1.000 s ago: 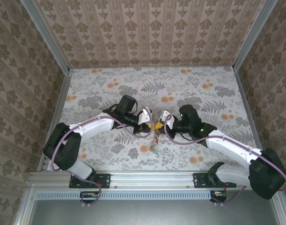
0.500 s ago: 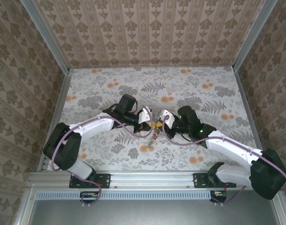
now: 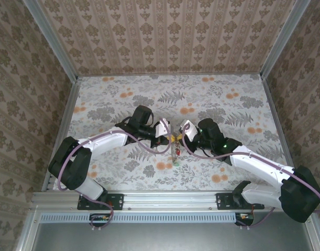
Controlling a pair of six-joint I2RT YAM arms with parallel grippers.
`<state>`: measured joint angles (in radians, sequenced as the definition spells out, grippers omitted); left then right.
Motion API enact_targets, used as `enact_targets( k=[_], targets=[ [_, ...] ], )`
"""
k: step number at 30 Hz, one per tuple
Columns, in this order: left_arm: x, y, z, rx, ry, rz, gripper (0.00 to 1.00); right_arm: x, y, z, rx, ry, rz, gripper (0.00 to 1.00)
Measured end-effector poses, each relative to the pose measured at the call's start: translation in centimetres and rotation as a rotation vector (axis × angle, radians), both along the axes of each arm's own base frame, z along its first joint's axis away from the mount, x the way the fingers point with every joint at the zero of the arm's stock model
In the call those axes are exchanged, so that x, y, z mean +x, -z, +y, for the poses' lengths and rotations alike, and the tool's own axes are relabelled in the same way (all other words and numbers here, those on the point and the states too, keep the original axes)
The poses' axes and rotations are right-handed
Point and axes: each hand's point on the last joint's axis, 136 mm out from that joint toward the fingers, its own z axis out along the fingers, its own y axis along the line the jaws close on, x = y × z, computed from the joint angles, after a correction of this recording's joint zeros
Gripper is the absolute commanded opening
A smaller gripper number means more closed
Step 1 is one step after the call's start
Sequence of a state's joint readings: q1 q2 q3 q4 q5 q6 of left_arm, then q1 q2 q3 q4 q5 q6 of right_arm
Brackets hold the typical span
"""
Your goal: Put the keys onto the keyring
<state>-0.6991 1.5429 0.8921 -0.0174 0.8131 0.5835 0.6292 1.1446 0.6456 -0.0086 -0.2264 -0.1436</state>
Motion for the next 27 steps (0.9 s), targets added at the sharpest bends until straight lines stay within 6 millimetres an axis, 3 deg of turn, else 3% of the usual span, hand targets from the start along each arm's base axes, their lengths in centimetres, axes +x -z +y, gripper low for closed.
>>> enact_targets(
  k=[18,27],
  targets=[
    [0.4,-0.1,-0.4,-0.052,-0.021,-0.029,0.03,-0.1,-1.6,0.0,0.026,0.034,-0.006,0.00],
    [0.2,-0.1,-0.5,-0.052,-0.021,-0.014,0.13,-0.3,-2.1,0.3,0.009,0.010,-0.020,0.00]
  ],
)
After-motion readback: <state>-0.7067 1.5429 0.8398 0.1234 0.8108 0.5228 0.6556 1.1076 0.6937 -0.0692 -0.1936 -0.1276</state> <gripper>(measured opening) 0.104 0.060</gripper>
